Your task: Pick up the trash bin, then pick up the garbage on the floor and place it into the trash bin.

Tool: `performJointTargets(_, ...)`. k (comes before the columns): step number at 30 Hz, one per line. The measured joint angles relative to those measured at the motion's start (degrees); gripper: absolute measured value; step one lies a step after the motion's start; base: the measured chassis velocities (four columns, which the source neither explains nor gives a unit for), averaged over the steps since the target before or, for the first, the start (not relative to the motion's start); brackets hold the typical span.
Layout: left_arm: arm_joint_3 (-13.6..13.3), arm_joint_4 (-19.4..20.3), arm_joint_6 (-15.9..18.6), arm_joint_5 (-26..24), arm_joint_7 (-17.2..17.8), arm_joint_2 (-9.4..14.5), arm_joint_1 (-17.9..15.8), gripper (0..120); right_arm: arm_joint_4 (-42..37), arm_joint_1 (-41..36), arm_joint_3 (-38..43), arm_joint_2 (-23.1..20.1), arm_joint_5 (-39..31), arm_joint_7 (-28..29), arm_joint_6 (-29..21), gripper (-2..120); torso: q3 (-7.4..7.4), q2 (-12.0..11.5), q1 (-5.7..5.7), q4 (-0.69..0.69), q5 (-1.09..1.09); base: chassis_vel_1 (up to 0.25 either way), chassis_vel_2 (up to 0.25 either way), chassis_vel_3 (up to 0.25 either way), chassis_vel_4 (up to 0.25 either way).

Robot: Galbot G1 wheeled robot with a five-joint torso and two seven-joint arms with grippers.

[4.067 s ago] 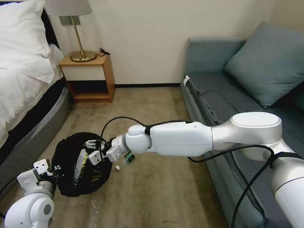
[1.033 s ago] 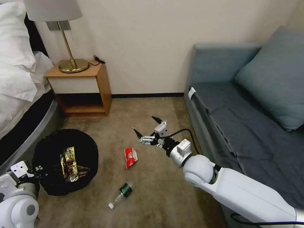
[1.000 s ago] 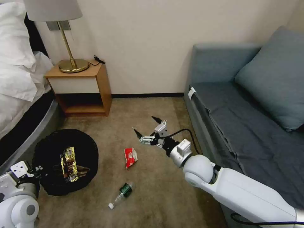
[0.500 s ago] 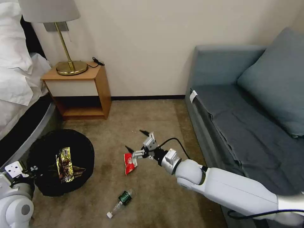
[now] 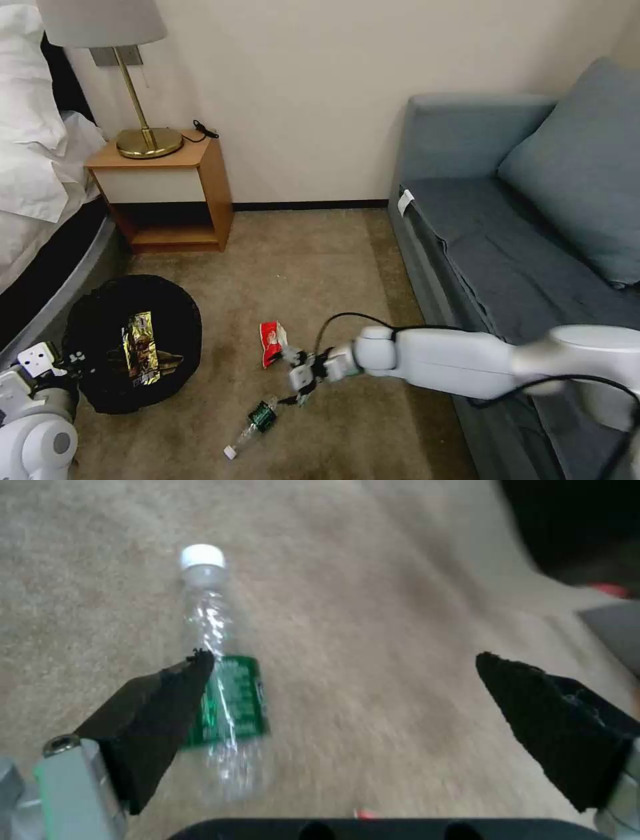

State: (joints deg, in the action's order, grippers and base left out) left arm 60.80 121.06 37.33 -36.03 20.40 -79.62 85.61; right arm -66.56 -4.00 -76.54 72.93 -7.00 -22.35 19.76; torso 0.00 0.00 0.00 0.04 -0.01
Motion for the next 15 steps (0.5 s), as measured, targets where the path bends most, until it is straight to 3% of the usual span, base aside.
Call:
performJointTargets(3,0.57,-0.40,-0.26,0.10,-0.20,-0.01,0.13,2,6.33,-0.42,-2.43,4.30,1.17,-2.21,2.10,100,0.00,0.00,0.00,-0.03,-0.02,0.000,0.000,0.000,0.000)
performJointTargets(15,-0.69,-0.58,-0.32,0.46,-0.34,-0.08,-0.50,2,15.74,-3.21,-4.91,8.02,1.78,-4.06,5.78,100,0.00,0.00,0.00,-0.06,0.00,0.000,0.000,0.000,0.000)
